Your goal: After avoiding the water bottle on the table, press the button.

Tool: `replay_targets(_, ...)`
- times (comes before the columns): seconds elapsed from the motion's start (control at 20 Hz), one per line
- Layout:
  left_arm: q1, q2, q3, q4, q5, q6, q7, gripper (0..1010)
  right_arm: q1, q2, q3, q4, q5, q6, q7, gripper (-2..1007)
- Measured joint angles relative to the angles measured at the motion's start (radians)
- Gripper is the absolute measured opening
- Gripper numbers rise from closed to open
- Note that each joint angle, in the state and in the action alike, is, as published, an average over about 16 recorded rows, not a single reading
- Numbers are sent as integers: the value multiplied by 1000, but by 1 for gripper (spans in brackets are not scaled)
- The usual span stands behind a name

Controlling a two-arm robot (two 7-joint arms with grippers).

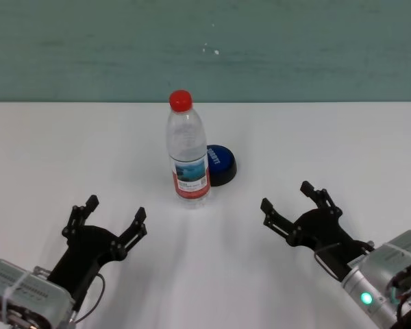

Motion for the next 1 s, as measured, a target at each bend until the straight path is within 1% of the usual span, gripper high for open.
replay_targets(0.2,0,0,0,0,0,0,0,1000,2,-10,-3,10,-3,12,3,1004)
replay_targets(0.45,0,0,0,0,0,0,0,1001,2,-21,0,17,0,16,0,1004)
replay_targets(0.65,0,0,0,0,0,0,0,1000,1,-30,8,21,7,9,-2,1004)
replay_targets(1.0,0,0,0,0,0,0,0,1000,-4,-41,22,22,26,-15,4,1004)
